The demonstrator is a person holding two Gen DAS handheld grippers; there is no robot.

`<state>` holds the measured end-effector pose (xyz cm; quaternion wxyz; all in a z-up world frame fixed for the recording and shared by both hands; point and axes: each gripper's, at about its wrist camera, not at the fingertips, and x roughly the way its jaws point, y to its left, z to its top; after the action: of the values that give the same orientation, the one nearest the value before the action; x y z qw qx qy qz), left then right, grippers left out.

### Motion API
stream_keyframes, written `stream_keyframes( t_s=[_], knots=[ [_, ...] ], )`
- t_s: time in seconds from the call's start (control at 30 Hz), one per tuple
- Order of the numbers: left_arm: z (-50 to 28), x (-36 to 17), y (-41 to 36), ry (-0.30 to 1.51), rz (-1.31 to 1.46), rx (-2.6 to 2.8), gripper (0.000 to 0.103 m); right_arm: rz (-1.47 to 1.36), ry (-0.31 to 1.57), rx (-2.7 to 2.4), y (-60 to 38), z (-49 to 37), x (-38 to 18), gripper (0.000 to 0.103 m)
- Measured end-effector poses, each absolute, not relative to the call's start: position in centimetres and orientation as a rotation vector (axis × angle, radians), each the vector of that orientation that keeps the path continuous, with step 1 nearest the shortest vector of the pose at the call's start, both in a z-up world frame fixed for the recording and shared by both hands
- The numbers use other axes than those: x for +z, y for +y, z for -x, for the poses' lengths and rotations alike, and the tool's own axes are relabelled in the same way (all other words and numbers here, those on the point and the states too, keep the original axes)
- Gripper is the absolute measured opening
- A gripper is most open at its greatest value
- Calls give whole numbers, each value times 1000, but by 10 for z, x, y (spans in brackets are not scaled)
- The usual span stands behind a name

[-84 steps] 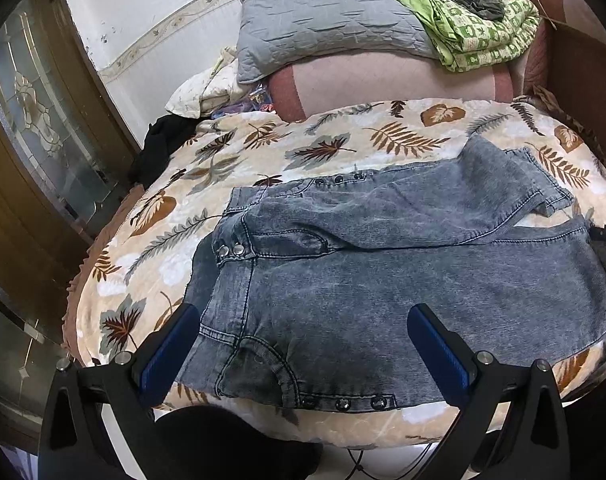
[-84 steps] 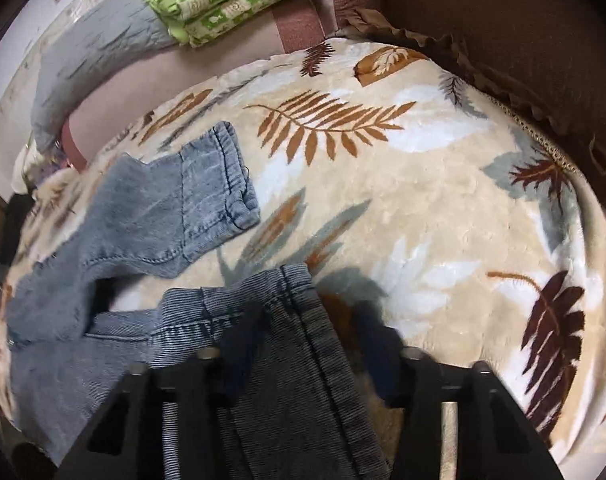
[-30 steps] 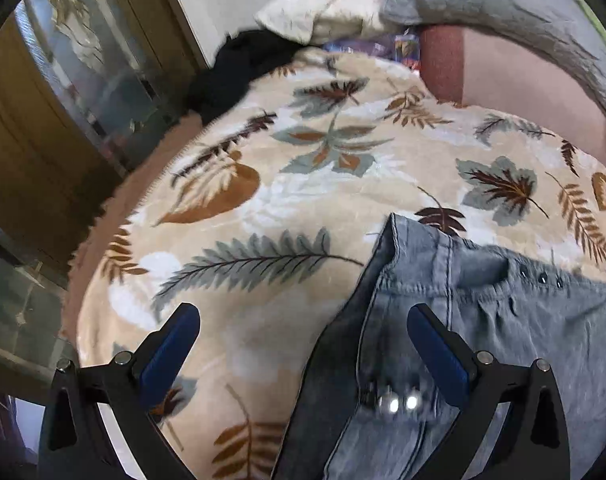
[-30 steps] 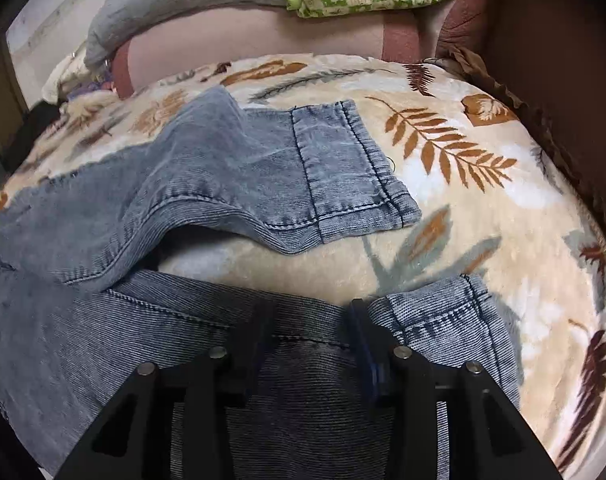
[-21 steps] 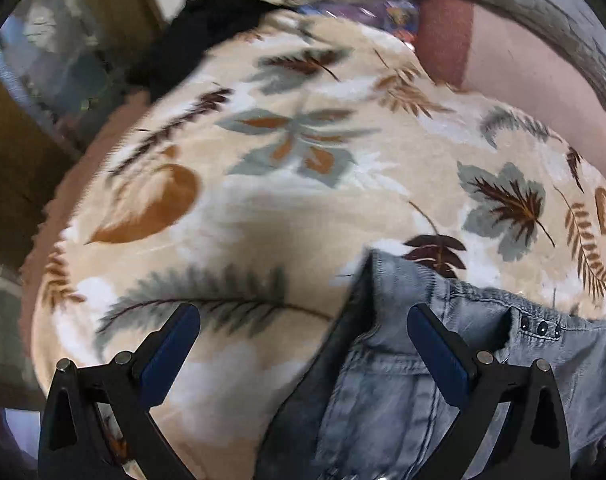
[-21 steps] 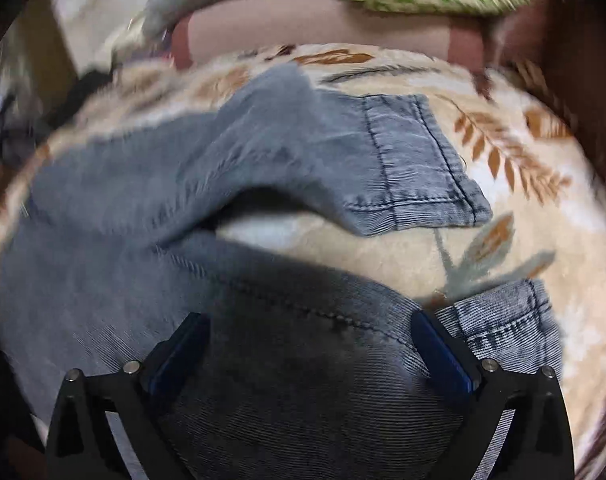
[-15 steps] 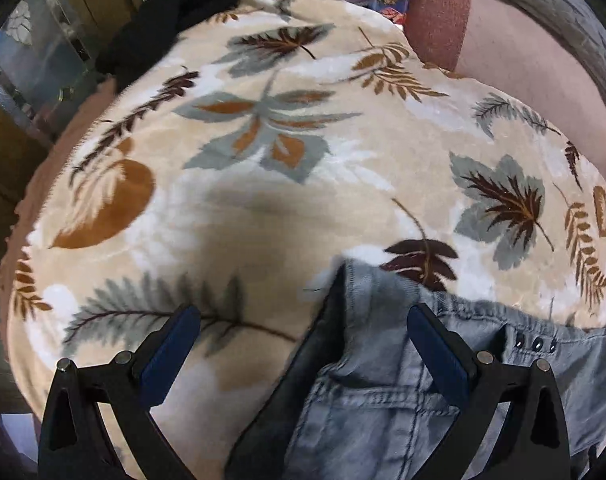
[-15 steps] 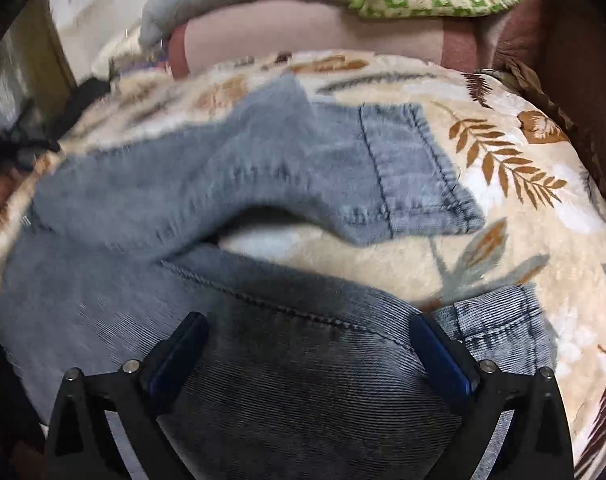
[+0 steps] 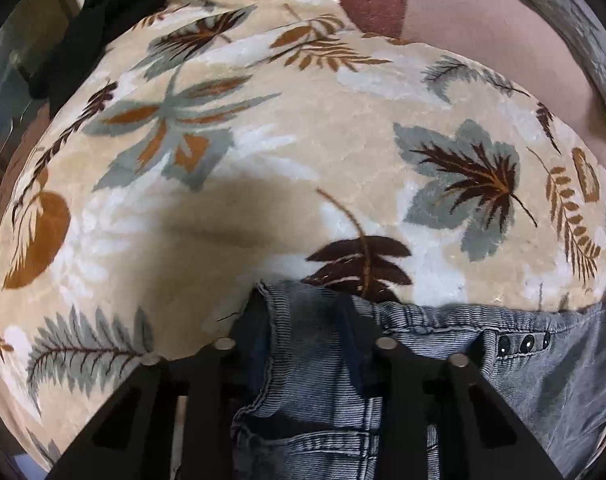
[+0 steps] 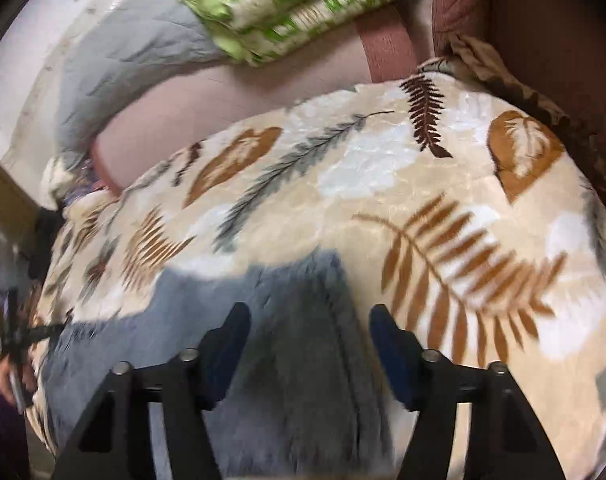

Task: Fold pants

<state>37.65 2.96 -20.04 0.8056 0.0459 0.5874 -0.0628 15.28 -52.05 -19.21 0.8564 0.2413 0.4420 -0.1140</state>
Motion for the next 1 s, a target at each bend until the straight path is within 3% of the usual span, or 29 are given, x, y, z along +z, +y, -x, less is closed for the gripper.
stream_keyframes(
  t_s=[0.13, 0.2, 0.3, 0.33, 0.67, 1.0],
  knots=[
    [-377, -201, 25, 1252, -112, -146, 17, -508, 963, -302, -534, -180, -214, 63],
    [-377, -201, 24, 1249, -118, -143, 11, -503, 985, -328, -537, -188, -223, 57],
    [-377, -201, 20, 1246, -139, -140, 7, -477, 991, -319, -531, -192, -227, 40],
    [-378, -200, 20, 1245, -141, -138, 5, -481, 995, -285, -527, -192, -225, 20],
    [-355, -147, 29, 1149, -89, -167, 3, -498, 856, -237, -512, -159, -165, 15],
    [-274, -74, 54, 994, -66, -256, 3, -513, 701, -257, -509, -51, -100, 15]
  ],
)
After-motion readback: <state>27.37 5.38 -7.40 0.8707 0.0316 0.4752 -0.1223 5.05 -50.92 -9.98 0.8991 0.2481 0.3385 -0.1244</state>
